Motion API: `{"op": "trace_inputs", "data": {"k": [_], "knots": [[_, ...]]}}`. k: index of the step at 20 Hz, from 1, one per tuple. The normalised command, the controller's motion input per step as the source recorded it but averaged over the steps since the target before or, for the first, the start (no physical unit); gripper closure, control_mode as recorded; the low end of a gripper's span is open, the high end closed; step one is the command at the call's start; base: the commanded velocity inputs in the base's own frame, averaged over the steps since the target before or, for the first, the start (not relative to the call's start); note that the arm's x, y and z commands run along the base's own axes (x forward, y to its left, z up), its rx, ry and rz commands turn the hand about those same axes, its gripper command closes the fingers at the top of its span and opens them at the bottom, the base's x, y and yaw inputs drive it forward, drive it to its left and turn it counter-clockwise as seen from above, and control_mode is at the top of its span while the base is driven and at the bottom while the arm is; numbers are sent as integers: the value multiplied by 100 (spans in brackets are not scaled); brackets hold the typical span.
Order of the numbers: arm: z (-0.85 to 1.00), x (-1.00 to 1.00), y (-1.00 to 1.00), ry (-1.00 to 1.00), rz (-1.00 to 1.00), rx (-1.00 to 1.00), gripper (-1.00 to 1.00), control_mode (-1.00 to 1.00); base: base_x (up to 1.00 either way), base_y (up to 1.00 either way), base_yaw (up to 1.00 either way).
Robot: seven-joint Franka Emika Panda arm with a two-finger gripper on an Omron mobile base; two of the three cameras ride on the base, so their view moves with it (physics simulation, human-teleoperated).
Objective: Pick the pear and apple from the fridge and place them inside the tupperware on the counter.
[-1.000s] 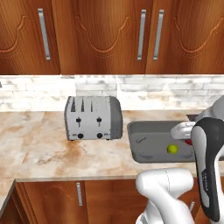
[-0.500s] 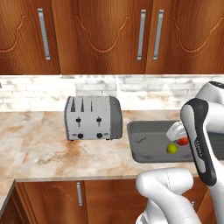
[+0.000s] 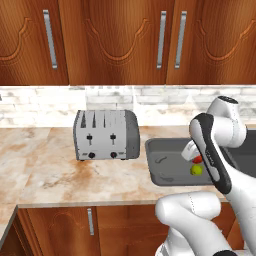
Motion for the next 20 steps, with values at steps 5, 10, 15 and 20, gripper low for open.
{"op": "trace_inputs", "data": {"k": [5, 10, 15, 20], "knots": [[-38, 67, 0, 14, 0, 0, 100, -100, 0, 0, 0], [-44, 65, 0, 12, 0, 0, 100, -100, 0, 0, 0], [-45, 56, 0, 11, 0, 0, 100, -100, 0, 0, 0], [-42, 46, 0, 14, 0, 0, 100, -100, 0, 0, 0]]}}
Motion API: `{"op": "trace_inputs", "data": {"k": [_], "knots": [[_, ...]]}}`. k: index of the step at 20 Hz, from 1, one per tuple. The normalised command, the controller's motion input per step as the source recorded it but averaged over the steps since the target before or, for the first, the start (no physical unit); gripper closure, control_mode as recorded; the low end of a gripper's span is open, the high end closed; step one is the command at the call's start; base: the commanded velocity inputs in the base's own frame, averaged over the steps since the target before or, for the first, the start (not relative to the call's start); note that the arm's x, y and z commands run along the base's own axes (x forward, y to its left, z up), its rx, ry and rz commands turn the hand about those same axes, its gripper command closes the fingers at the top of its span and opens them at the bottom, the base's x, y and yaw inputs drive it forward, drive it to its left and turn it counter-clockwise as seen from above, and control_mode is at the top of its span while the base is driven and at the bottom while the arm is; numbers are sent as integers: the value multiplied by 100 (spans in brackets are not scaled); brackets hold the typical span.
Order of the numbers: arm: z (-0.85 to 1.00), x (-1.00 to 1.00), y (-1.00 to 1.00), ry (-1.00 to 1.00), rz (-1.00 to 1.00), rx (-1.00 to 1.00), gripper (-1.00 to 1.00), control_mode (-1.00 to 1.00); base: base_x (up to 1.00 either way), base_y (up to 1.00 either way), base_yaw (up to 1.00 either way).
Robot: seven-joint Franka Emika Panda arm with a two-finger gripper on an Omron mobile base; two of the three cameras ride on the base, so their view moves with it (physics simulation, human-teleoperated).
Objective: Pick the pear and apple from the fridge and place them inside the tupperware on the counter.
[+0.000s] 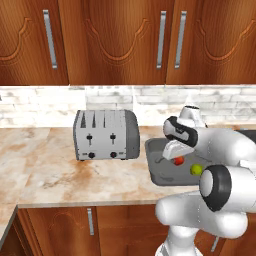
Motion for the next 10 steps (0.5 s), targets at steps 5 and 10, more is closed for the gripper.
{"op": "trace_inputs", "data": {"k": [5, 10], "knots": [[-43, 45, 0, 15, 0, 0, 100, -100, 0, 0, 0], [-46, 42, 0, 14, 0, 0, 100, -100, 0, 0, 0]]}}
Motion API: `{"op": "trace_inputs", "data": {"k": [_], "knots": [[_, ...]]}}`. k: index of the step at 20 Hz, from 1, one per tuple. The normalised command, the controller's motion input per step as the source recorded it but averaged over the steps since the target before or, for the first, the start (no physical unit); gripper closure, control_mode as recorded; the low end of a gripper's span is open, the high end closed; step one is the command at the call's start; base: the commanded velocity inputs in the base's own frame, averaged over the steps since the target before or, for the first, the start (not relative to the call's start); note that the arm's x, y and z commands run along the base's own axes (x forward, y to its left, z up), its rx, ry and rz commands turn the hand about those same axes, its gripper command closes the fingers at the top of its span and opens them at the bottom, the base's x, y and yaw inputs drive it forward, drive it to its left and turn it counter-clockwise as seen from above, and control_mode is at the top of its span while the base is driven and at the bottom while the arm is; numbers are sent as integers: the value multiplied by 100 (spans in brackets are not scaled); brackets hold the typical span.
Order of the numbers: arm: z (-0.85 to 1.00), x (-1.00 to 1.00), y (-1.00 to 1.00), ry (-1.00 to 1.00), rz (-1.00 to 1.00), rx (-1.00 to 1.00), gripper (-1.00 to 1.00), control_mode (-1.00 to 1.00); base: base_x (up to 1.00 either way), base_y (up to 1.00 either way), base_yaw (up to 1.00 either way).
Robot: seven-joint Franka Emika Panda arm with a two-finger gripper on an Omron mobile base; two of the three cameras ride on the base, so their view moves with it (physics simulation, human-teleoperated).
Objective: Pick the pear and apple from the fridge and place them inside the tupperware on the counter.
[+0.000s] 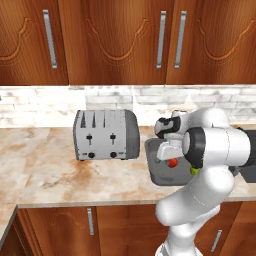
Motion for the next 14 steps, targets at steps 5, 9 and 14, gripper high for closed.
{"op": "trace_inputs", "data": {"k": [5, 9, 14], "knots": [[-51, 23, 0, 1, 1, 0, -100, -100, 0, 0, 0], [-43, 5, -1, -1, 1, 0, -100, -100, 0, 0, 0], [-23, 0, -2, 0, 0, 0, -100, -100, 0, 0, 0]]}}
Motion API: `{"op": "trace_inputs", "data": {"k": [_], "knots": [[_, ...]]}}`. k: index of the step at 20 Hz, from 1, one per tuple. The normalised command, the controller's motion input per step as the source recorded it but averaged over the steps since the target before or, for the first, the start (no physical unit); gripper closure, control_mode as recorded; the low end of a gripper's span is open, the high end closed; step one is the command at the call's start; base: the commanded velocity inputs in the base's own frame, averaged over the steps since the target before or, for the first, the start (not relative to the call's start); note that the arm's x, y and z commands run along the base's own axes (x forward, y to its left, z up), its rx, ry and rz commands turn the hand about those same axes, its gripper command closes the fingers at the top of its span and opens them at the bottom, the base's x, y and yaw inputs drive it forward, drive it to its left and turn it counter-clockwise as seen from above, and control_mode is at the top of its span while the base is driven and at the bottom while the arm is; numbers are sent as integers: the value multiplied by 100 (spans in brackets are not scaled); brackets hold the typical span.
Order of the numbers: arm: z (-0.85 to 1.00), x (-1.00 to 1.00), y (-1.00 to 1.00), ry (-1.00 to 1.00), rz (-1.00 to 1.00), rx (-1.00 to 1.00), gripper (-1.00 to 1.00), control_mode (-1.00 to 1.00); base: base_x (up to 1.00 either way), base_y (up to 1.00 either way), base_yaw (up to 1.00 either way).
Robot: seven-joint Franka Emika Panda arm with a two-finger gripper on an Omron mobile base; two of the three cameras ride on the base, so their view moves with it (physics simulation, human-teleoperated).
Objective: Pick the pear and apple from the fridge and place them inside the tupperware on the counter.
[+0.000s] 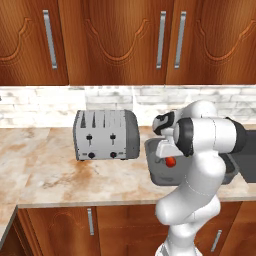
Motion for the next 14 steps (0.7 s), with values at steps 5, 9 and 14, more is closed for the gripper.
{"op": "trace_inputs", "data": {"k": [5, 9, 14], "knots": [[0, 0, 0, 0, 0, 0, -100, -100, 0, 0, 0], [6, -13, -1, 0, 0, 1, -100, -100, 0, 0, 0], [10, -23, -2, -3, -2, 1, -100, -100, 0, 0, 0]]}}
